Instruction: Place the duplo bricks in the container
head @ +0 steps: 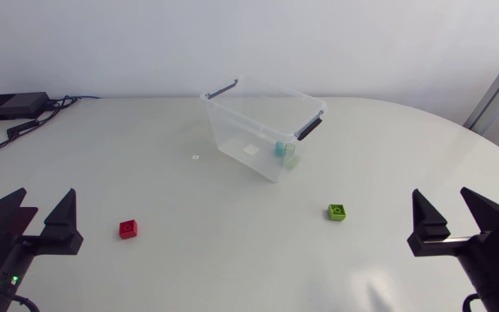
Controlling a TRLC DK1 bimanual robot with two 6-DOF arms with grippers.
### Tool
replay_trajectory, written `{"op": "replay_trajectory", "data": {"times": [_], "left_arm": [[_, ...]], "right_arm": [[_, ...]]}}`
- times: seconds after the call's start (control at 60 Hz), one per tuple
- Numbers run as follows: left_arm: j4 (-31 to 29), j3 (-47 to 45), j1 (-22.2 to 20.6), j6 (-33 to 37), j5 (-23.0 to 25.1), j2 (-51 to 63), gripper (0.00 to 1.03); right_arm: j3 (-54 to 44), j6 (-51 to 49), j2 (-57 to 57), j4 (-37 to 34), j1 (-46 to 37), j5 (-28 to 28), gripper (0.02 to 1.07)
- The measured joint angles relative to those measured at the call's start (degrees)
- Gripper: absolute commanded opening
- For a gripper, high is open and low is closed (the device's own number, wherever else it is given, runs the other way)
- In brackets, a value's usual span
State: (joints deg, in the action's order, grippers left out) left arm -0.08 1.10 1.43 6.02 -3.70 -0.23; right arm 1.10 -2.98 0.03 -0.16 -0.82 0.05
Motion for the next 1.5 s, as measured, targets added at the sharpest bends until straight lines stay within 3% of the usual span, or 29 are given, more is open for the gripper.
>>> {"op": "replay_trajectory", "data": {"times": [0.733,0.967,1.167,1.3,1.5], "left_arm": [[-0.1,0.0,-0.5,0.0,0.0,0.0,0.96],[-7.3,6.1,-0.5,-1.5,0.2,2.1,0.96],[-13.6,19.6,-0.5,-4.6,0.2,20.0,0.97],[-21.7,28.4,-1.2,-8.4,0.2,33.1,0.98],[-39.0,42.4,-2.8,-9.4,0.3,51.3,0.98]], "right_arm": [[0.0,0.0,0.0,0.0,1.1,0.0,1.03],[0.5,0.0,0.0,-1.6,1.5,-0.2,1.03],[5.9,0.0,3.9,-2.0,1.5,-0.2,1.03],[10.8,0.0,10.9,-2.6,1.5,-0.2,1.03],[16.7,0.0,19.2,-4.7,1.7,-0.2,1.03]]}}
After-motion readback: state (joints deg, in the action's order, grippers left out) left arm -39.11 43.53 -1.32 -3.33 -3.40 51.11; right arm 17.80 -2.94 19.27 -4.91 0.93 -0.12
